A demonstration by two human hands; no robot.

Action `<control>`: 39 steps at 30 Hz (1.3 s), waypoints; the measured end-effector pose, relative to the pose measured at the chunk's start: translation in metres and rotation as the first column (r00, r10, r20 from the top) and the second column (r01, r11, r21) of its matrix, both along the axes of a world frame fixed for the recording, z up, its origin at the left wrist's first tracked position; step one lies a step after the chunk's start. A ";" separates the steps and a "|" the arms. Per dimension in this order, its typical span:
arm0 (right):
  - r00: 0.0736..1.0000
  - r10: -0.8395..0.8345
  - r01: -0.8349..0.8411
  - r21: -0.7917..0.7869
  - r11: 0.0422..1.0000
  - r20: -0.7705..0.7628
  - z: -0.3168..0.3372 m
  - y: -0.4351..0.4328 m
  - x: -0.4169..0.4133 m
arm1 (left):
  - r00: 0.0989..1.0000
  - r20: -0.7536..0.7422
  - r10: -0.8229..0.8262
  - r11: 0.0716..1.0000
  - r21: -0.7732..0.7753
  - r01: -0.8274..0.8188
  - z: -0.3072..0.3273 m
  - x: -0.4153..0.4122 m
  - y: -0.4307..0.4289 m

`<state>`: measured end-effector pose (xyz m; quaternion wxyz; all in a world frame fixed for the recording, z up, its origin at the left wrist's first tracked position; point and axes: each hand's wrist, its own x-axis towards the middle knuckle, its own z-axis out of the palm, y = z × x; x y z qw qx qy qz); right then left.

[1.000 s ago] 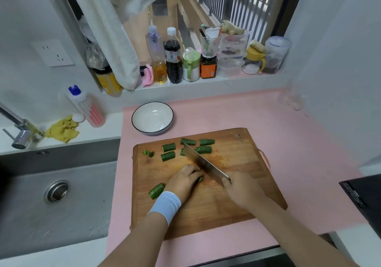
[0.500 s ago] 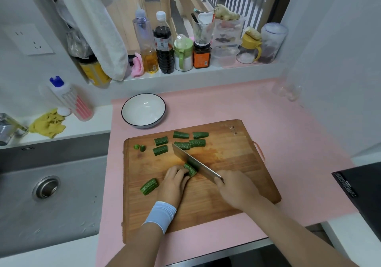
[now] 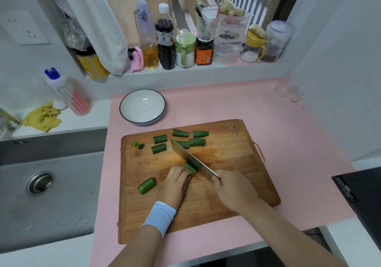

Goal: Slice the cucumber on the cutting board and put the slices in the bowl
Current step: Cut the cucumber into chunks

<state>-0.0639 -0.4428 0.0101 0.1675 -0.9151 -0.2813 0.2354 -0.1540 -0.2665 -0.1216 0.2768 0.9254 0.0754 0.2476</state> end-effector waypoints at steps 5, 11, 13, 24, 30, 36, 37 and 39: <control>0.998 0.028 -0.030 0.031 0.999 0.064 0.014 0.008 -0.004 | 1.000 0.003 0.011 1.000 -0.026 -0.011 -0.001 0.001 0.001; 0.987 0.089 -0.088 -0.017 0.996 0.135 0.023 0.014 -0.013 | 1.000 0.000 0.010 0.999 -0.043 -0.010 -0.001 0.001 0.001; 0.984 0.094 -0.091 -0.025 0.996 0.148 0.022 0.015 -0.014 | 1.000 0.003 0.011 0.999 -0.042 -0.011 0.001 0.001 0.001; 0.990 0.008 -0.006 -0.015 1.000 0.141 0.019 0.009 -0.007 | 0.999 0.017 -0.033 0.999 -0.030 0.033 0.004 0.007 0.004; 0.997 0.002 0.001 -0.039 0.999 0.082 0.008 -0.001 0.009 | 0.999 0.003 -0.050 0.998 0.025 0.050 0.005 0.016 0.002; 1.000 0.009 -0.008 -0.036 0.999 0.013 0.004 -0.003 0.015 | 0.997 0.024 -0.067 0.998 0.010 0.067 0.005 0.016 0.003; 1.000 0.002 -0.002 -0.031 1.000 -0.009 0.004 -0.003 0.016 | 0.997 0.032 -0.065 0.998 0.006 0.065 0.004 0.015 0.003; 0.999 -0.008 0.007 -0.020 1.000 -0.052 0.002 -0.003 0.016 | 0.998 0.045 -0.053 0.999 -0.004 0.053 0.003 0.013 0.004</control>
